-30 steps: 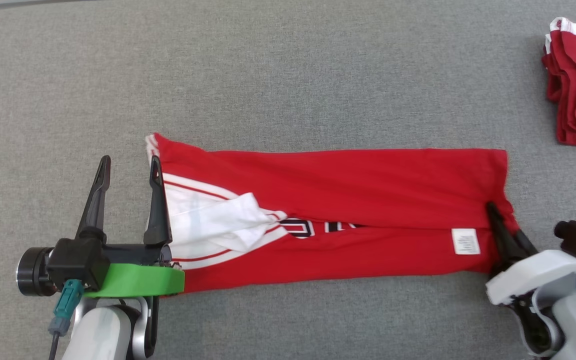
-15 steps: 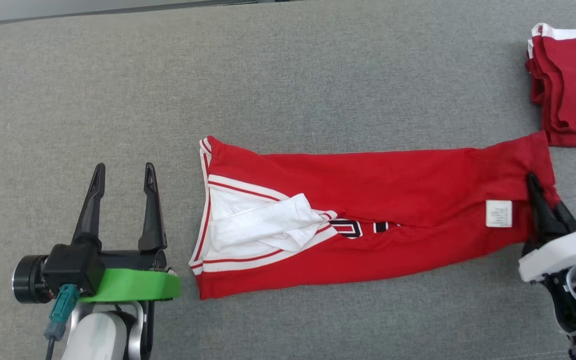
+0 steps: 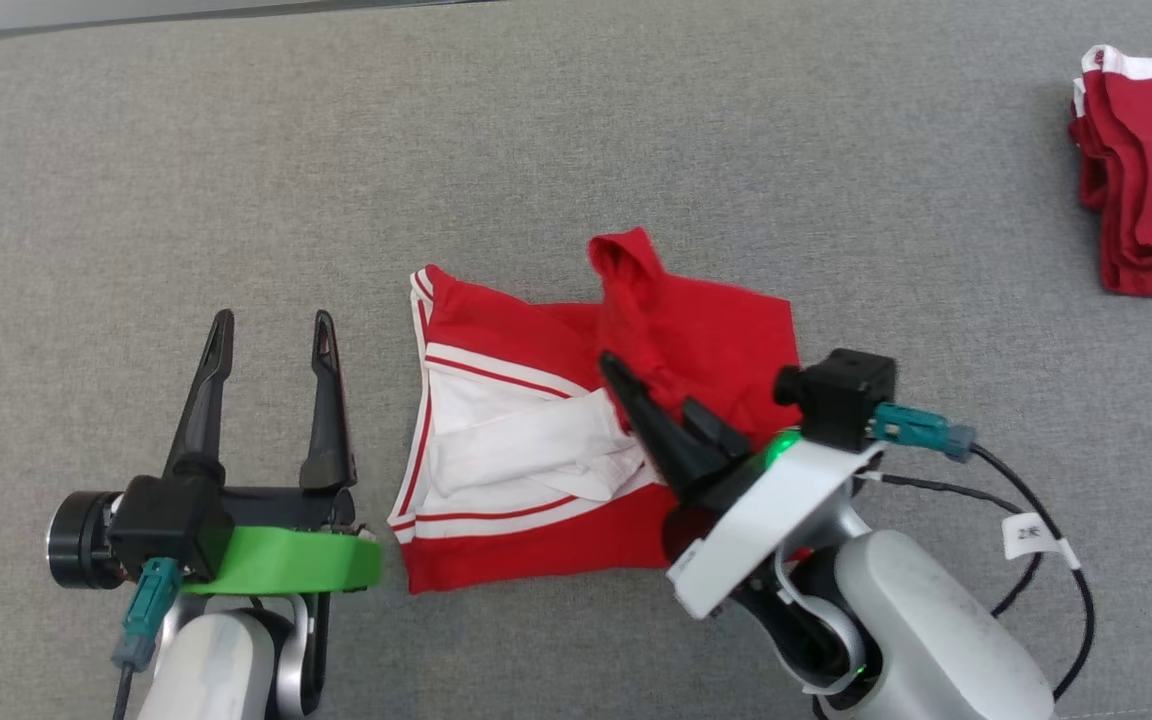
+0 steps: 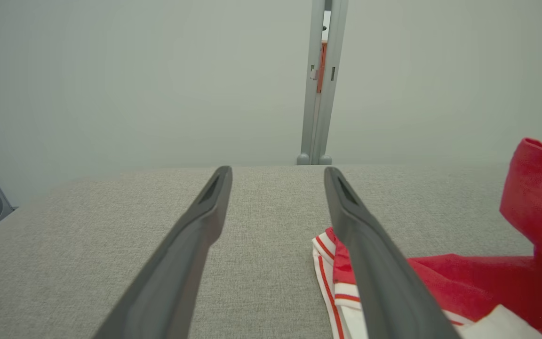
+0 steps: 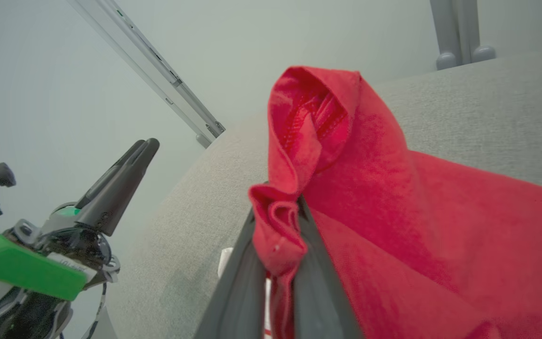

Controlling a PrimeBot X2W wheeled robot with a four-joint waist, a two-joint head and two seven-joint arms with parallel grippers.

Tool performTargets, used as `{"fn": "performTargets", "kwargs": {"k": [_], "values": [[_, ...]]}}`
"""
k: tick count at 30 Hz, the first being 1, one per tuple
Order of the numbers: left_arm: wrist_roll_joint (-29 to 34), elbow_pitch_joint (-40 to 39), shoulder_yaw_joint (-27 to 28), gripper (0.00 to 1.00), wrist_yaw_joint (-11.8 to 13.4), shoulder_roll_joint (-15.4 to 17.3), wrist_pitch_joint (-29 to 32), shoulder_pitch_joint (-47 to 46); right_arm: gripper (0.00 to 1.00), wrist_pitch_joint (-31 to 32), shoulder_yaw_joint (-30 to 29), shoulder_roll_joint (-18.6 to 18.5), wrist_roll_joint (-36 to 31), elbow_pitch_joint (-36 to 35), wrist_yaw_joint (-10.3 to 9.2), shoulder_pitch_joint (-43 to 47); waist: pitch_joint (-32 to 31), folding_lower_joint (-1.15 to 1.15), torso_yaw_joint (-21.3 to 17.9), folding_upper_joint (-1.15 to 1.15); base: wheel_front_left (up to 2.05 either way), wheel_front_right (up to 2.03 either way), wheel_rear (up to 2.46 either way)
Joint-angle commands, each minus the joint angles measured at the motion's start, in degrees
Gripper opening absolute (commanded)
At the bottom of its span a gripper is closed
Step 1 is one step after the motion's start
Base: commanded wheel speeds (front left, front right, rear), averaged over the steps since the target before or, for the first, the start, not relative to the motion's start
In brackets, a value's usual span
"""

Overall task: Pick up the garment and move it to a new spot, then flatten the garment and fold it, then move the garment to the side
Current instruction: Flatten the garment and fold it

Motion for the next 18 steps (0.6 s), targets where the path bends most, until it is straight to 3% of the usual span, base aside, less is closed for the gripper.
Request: {"fn": "performTargets", "kwargs": {"k": [1,6,11,12,13,18], "values": [[0.2,0.1,-0.3,1.0,-0.3,-0.3,-0.1,-1.0,0.0,-0.4,2.1,0.5,1.0,1.0,-0.04,-1.5,0.7,0.0,1.3,0.0,0.0,0.0,0.0],[0.2,0.9,-1.0,1.0,-0.8,-1.2,-0.1,-2.2,0.0,-2.1,9.1,2.2,4.3,6.9,-0.04,-5.6,1.7,0.0,3.5,0.0,0.0,0.0,0.0],[0.6,1.2,-1.2,1.0,-1.3,-2.0,-0.1,-3.1,0.0,-5.4,11.2,2.6,5.6,13.9,-0.04,-8.9,2.9,0.0,4.9,0.0,0.0,0.0,0.0],[0.7,1.2,-1.2,1.0,-1.4,-2.1,-0.1,-3.1,0.58,-6.0,11.4,2.7,6.1,15.2,-0.03,-9.2,3.1,0.0,5.0,0.0,0.0,0.0,0.0],[0.8,1.2,-1.1,1.0,-1.3,-2.2,-0.1,-3.2,1.0,-6.7,11.7,2.8,6.1,16.0,-0.03,-9.8,3.3,0.0,5.0,0.0,0.0,0.0,0.0],[1.2,1.5,-0.6,1.0,-1.4,-2.4,-0.1,-3.0,1.0,-12.1,14.4,2.8,6.3,15.8,-0.03,-12.5,3.5,0.0,4.4,0.0,0.0,0.0,0.0]]}}
